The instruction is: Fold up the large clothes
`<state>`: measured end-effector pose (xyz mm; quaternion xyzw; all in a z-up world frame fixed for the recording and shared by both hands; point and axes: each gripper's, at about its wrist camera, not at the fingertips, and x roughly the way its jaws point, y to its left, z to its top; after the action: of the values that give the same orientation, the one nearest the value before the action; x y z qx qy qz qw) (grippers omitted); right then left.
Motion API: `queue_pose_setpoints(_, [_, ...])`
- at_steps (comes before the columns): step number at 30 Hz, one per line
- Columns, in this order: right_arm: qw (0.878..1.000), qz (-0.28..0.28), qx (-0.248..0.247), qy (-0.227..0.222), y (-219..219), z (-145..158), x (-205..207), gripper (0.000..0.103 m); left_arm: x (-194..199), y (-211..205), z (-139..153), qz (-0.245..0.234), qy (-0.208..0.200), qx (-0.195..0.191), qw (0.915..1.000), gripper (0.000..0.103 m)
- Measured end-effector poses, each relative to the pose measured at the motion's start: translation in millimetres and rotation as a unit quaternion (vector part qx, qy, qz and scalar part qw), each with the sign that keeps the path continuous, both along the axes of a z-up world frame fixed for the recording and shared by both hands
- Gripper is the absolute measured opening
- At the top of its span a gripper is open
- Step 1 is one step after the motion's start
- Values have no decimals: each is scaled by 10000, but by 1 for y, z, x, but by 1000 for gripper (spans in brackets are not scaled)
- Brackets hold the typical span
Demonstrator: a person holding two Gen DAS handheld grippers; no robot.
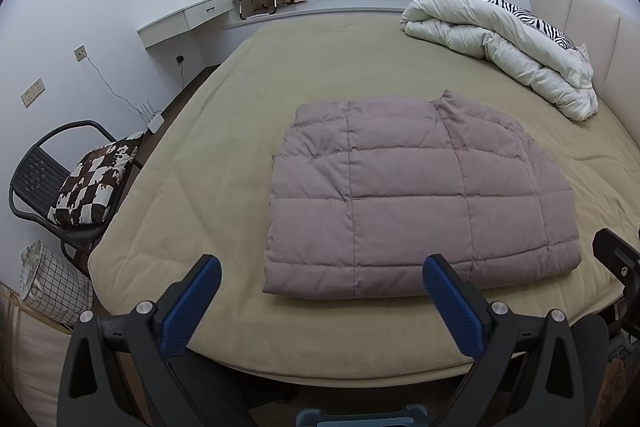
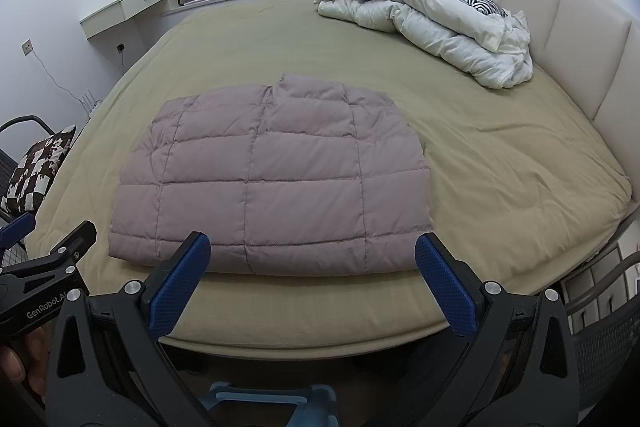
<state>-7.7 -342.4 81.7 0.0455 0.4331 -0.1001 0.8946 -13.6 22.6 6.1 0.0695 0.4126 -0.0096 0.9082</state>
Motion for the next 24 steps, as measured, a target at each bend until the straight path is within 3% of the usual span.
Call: queue_pose_setpoints(24, [10000,-28,8,38,0,-5,0,103,-1,0,-1,-10,19,-1,10000,103])
